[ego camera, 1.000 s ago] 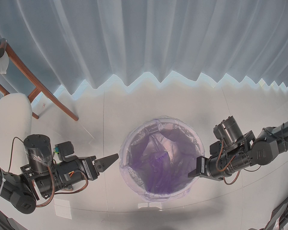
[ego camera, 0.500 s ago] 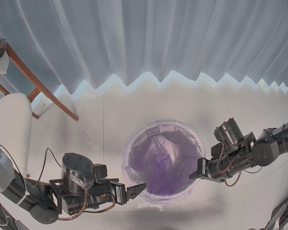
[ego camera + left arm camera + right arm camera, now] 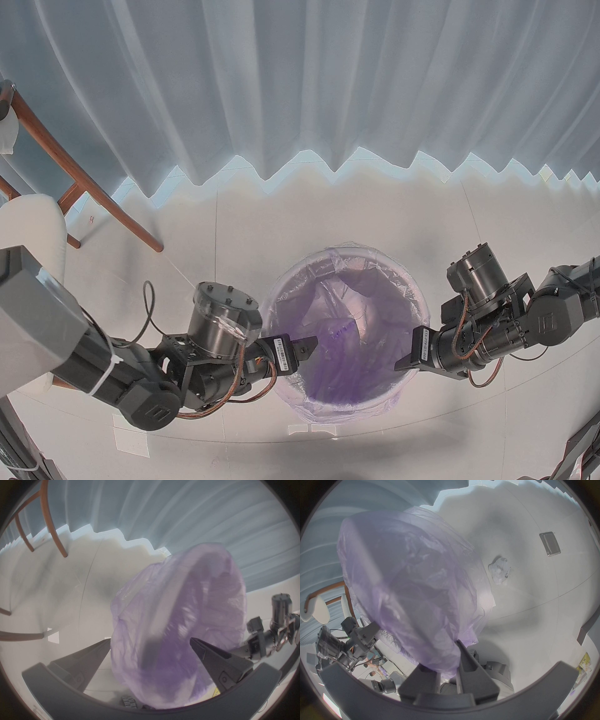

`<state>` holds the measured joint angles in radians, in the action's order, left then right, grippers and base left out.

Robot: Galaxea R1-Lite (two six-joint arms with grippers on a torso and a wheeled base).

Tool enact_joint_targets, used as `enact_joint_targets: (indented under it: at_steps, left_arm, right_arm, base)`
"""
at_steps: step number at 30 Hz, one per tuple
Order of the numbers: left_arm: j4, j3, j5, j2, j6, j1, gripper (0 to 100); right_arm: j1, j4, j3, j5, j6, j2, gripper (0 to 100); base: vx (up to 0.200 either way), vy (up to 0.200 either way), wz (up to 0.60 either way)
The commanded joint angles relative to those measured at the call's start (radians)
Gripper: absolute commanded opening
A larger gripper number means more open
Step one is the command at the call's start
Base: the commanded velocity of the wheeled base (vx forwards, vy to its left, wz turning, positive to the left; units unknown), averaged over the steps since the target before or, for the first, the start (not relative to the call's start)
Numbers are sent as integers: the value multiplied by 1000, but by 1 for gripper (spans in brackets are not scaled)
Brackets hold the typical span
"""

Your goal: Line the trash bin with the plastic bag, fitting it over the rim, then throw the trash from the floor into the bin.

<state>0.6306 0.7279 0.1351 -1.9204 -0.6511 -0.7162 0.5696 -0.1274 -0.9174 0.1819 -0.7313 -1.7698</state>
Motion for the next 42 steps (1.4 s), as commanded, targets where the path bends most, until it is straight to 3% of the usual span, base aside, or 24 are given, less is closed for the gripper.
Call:
enact_joint_targets:
  at_steps: [1,13,14,19,28,33,41,42]
  left_arm:
    - [-11,67,14,-95,-18,-9,0]
    - [-5,102,46,-98,-19,0,0]
    - [-6,104,46,-98,-19,0,0]
    - [-11,96,72,-95,-18,20,0]
    - [-9,77,67,-84,-15,93,0]
    - [-6,76,67,-86,-10,106,0]
    - [73,-18,52,-78,1,144,0]
    - [173,-64,8,-65,1,169,0]
  right_arm:
    - [3,0,6,-2,-2,15,0]
    - [30,11,3,-41,-20,15,0]
    - [29,11,0,-44,-22,15,100]
    - [35,2,26,-99,-39,61,100]
    - [30,14,229,-44,67,285,100]
    - [23,14,266,-30,72,334,100]
    - [-151,154,252,31,50,340,100]
    - [-211,203,250,60,15,340,100]
  base:
    - [0,0,0]
    - [0,0,0]
    - [0,0,0]
    - [0,0,0]
    - [0,0,0]
    - [0,0,0]
    - [0,0,0]
    - [0,0,0]
